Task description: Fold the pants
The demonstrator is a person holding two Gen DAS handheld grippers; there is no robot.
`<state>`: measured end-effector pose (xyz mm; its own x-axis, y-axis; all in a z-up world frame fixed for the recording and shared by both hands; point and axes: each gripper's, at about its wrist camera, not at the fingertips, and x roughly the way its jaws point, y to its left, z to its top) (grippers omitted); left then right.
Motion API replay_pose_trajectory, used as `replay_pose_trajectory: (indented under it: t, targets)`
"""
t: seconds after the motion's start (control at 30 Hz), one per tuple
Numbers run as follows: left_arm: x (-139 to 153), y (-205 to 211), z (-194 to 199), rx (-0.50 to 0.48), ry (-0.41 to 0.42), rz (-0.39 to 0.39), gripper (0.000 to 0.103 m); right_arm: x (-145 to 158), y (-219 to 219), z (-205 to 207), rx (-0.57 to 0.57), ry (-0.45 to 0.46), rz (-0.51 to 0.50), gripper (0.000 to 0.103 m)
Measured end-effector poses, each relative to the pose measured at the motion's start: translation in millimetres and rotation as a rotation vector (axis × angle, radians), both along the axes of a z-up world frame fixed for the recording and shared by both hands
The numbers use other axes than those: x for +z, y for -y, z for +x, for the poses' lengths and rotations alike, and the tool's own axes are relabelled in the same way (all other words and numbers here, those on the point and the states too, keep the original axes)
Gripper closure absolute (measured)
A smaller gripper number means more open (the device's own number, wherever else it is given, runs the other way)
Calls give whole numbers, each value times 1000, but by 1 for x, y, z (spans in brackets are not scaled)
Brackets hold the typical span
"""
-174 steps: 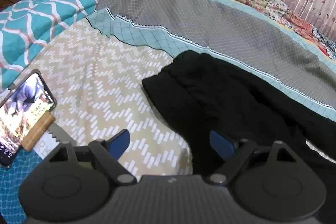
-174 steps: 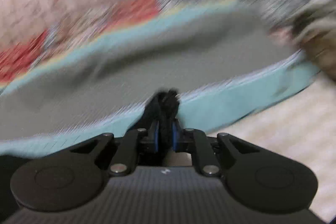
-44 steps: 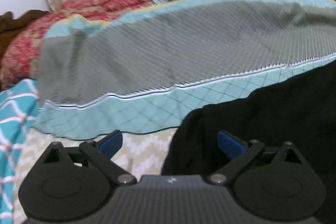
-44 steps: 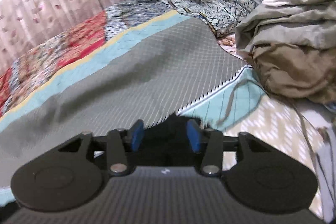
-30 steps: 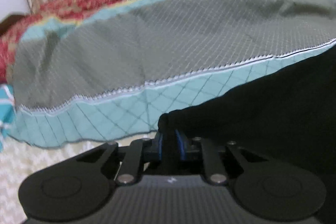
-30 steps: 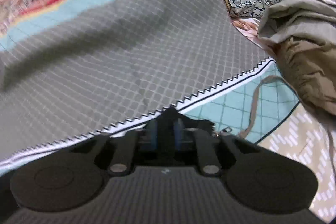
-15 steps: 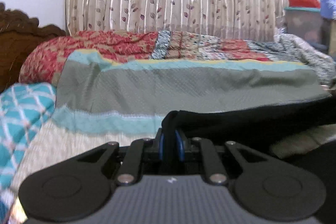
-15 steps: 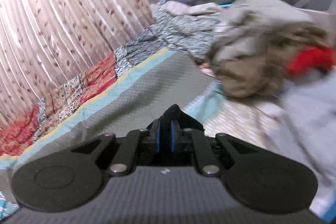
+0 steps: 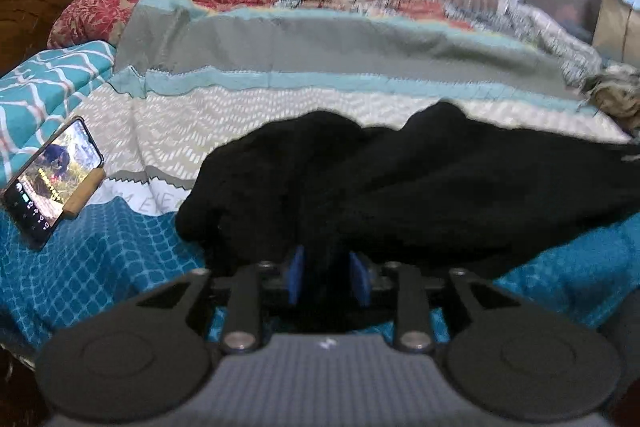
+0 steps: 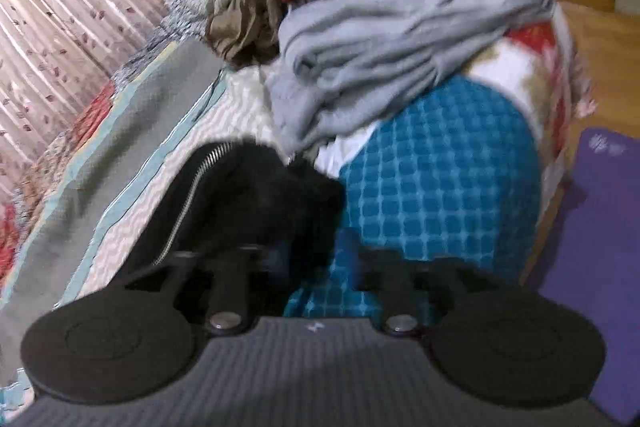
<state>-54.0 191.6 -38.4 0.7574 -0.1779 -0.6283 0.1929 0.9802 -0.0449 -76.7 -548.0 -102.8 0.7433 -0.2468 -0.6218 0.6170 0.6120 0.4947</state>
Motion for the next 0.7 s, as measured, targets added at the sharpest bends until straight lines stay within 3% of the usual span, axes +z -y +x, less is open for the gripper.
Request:
replay_pose_trajectory:
  t: [0.07,0.17,0.27,0.4,0.53,0.7]
  targets:
    - [10,-14,-12,41,14,-40,48,13,-1,-6,-29,21,-47,54]
    - [23,-52,-19,152,8,-193,46,26,-7,-24,-44,92,-67,54]
    - [21,-93,-17,318,-59,-378,41,37,-26,-32,70,148,-102,54]
    - [5,-123,2,436,-134,-548,41,46,-82,-4,320,149,-141,54]
    - [-18,-128,22,431,-218,-746,41,47,-159,29,597,145,-119,54]
    - [-49,-123,44,439,-312,-836,41,58,-278,63,997,145,-134,54]
